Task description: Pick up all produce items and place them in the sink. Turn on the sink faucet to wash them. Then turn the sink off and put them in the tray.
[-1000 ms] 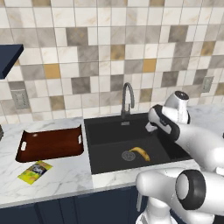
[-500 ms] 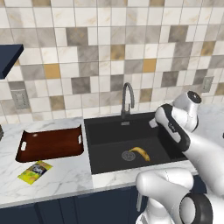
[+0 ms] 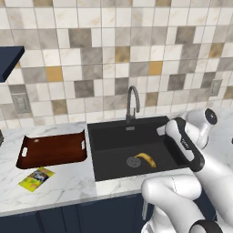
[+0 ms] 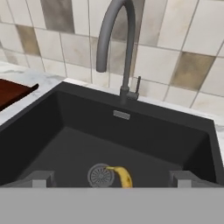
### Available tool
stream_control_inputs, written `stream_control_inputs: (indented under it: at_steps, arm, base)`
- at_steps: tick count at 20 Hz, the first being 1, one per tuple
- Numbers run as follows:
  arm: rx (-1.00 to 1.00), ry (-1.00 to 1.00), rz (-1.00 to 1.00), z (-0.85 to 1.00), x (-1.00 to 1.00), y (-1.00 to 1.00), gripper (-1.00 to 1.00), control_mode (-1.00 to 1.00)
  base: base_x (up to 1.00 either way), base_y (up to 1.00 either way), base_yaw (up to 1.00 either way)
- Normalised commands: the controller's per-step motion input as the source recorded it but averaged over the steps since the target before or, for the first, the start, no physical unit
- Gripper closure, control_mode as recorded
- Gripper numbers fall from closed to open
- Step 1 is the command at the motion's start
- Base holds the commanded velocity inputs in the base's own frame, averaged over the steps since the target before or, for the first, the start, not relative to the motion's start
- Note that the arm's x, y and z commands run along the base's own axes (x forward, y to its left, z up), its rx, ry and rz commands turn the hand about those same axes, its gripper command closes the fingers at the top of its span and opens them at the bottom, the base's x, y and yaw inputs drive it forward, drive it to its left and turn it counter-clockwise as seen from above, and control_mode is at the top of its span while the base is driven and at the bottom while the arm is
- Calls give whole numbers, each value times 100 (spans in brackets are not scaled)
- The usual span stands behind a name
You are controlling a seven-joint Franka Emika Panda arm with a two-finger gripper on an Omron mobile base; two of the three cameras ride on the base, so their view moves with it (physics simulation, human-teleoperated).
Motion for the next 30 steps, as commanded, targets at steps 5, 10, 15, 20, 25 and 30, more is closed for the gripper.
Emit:
stream_control_inputs:
  at_steps: [5, 10, 15, 20, 25, 30]
  arm:
    - [0, -5, 0, 2, 0, 0, -100, -100]
    - [0, 0, 0, 0, 0, 0, -100, -100]
    - [0, 0, 0, 0, 11, 0, -100, -100]
    - [0, 0, 0, 0, 27, 0, -100, -100]
    - [0, 0, 0, 0, 31, 0, -100, -100]
    - [0, 0, 0, 0, 43, -3, -100, -100]
  base:
    - [0, 0, 0]
    - [0, 0, 0]
    - [0, 0, 0]
    - [0, 0, 0]
    - [0, 0, 0]
    - [0, 0, 0]
